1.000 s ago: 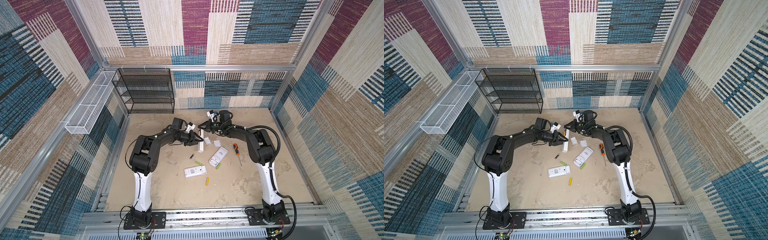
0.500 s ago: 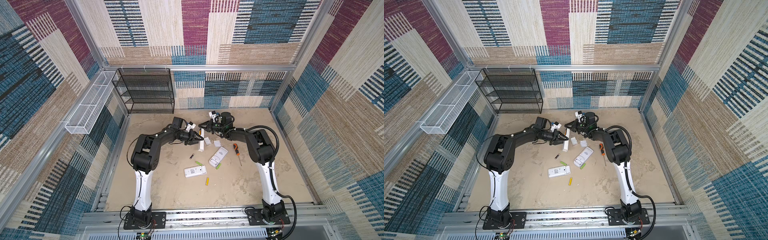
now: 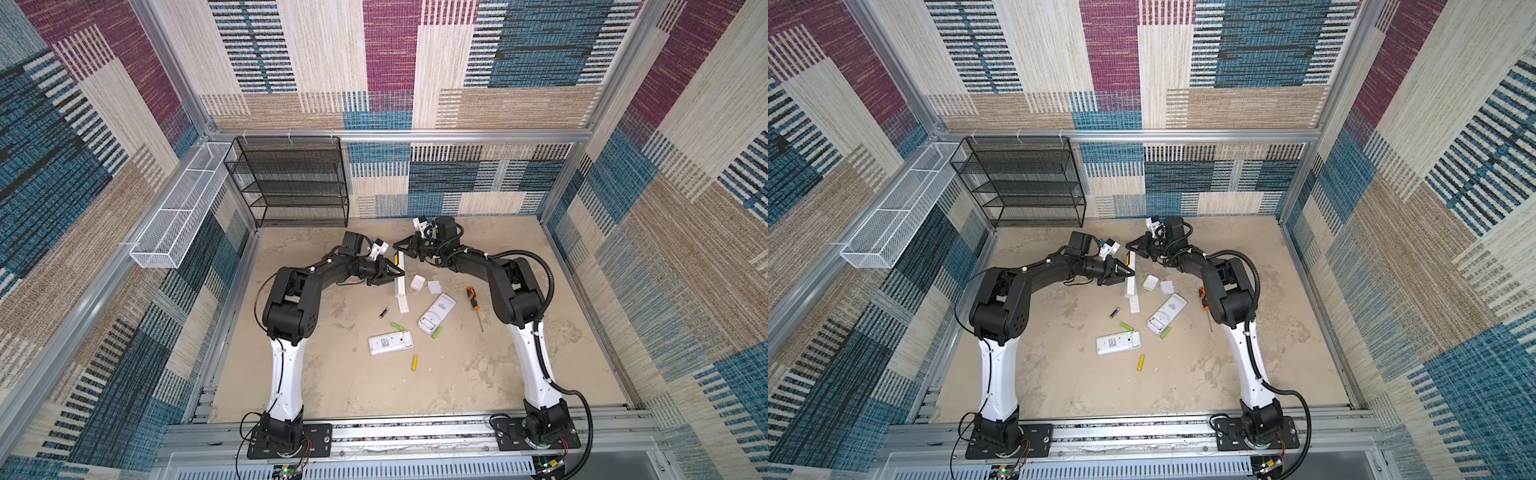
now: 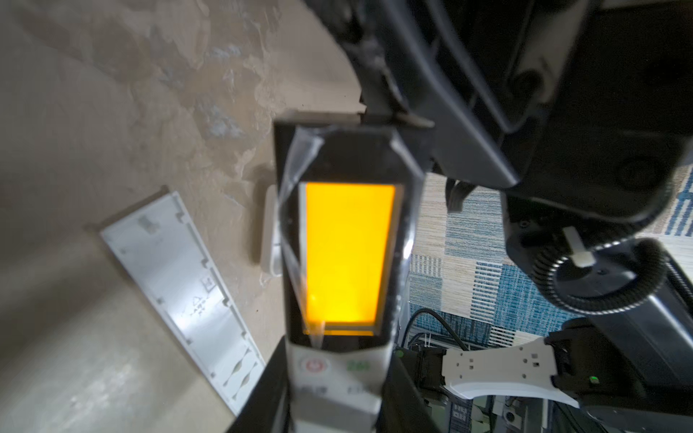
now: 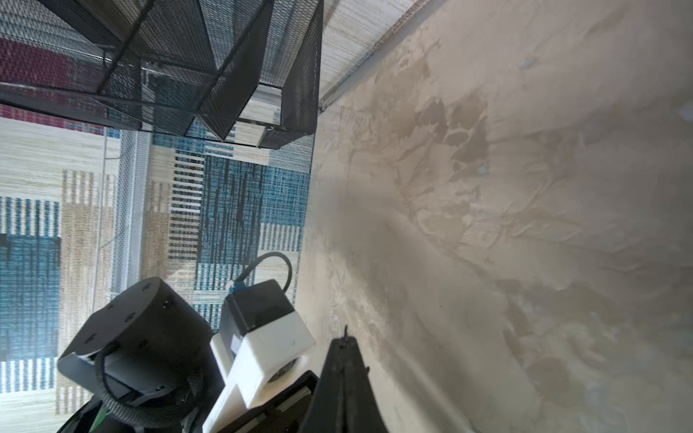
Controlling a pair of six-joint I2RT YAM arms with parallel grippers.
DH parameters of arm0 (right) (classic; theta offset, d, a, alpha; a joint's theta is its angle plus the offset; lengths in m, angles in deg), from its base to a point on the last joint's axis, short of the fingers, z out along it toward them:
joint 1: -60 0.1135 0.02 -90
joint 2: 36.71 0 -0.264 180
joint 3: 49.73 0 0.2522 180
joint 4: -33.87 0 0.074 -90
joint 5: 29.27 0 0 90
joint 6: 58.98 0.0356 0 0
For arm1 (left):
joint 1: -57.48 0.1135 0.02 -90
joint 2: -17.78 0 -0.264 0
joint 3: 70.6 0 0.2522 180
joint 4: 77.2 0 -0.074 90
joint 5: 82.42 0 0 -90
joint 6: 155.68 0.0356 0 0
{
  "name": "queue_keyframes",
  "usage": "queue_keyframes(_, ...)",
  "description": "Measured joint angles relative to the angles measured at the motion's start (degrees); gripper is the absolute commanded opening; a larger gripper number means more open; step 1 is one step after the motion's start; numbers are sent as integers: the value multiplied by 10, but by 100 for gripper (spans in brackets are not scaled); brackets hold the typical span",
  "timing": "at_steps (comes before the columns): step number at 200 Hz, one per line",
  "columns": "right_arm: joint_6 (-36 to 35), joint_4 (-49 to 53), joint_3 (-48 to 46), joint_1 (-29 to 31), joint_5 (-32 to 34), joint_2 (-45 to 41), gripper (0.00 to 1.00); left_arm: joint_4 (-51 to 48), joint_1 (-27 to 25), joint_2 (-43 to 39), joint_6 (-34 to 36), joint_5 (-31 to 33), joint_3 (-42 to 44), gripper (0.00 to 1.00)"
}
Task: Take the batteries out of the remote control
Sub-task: 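Grasp the display remote with the right gripper from the left gripper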
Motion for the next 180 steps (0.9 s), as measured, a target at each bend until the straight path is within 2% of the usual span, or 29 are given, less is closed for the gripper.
queue_keyframes(26, -50, 89, 41, 4, 5, 1, 11, 22, 0, -11, 8, 13, 21, 0)
queue_keyframes(41, -71, 122, 66, 6, -1, -5, 20, 22, 0, -26, 6, 46, 30, 0)
queue_keyframes(73, -121, 165, 76, 2, 12, -65, 35, 5, 4, -72, 16, 71, 45, 0)
queue_keyframes(110, -177, 193, 45, -11, 65, -170, 39, -23, 3, -158, 42, 79, 80, 0)
queue_keyframes(146, -217, 176, -53, -10, 75, -287, 41, -55, 8, -263, 61, 92, 108, 0)
queue_keyframes(180, -213, 84, -217, -10, 9, -393, 46, -58, 23, -354, 61, 90, 128, 0)
